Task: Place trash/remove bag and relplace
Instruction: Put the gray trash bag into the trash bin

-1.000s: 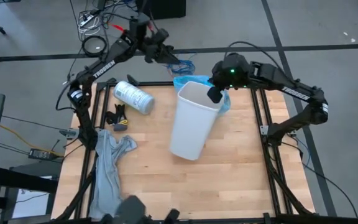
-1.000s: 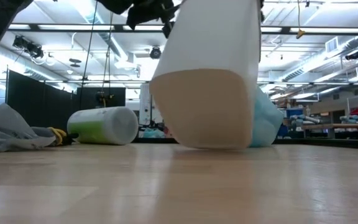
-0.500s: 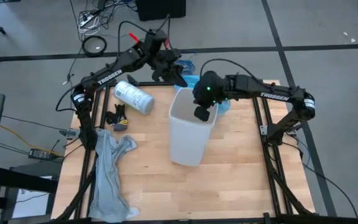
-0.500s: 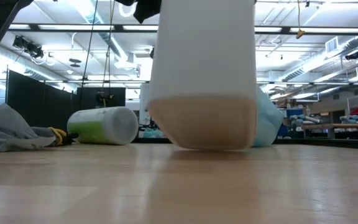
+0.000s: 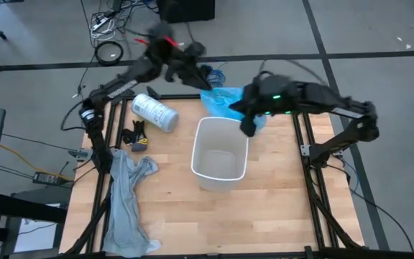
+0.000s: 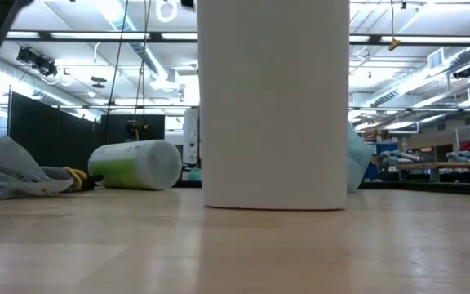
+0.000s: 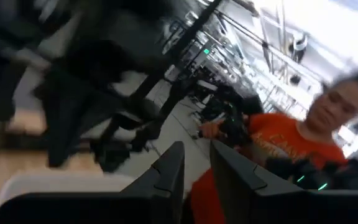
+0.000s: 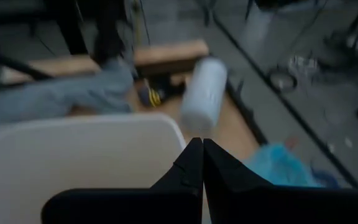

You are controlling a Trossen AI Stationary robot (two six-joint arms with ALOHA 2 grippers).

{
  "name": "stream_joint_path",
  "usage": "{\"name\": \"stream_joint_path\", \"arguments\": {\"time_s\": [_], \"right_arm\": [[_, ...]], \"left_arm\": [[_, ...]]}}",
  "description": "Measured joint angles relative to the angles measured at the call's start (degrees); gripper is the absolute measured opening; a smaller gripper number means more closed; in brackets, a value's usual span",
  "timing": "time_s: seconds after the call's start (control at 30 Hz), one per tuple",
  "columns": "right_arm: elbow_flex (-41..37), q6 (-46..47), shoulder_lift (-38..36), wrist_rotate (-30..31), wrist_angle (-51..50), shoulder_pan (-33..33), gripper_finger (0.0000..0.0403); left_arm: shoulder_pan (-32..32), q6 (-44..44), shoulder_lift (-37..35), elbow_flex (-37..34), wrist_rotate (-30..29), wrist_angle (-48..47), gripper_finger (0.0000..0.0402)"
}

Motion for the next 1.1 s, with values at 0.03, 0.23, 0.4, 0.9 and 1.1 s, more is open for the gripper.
{"name": "stream_joint_path", "arguments": {"time_s": [0.03,0.23,0.4,0.9,1.1], "right_arm": [[0.9,-0.5,-1.3,-0.1,-0.1,0.3,0.0],[3.6,-1.5,-10.8,0.4,0.0,1.8,0.0],[3.5,1.1,-16.6,0.5,-3.5,3.2,0.0],[3.4,7.2,-17.1,2.0,-11.0,5.2,0.0],[3.4,7.5,-15.4,2.0,-11.0,5.2,0.0]], "left_arm": [[0.2,0.3,-1.4,1.9,0.0,0.1,0.0082],[1.5,4.4,-11.2,12.9,-0.6,0.7,0.0051],[-1.5,12.4,-21.8,11.7,-3.7,-8.0,0.0029],[-14.4,40.9,-41.4,-8.5,-47.4,-81.0,0.0014],[-23.6,33.2,-42.7,-21.2,-52.1,-76.9,0.0014]]}}
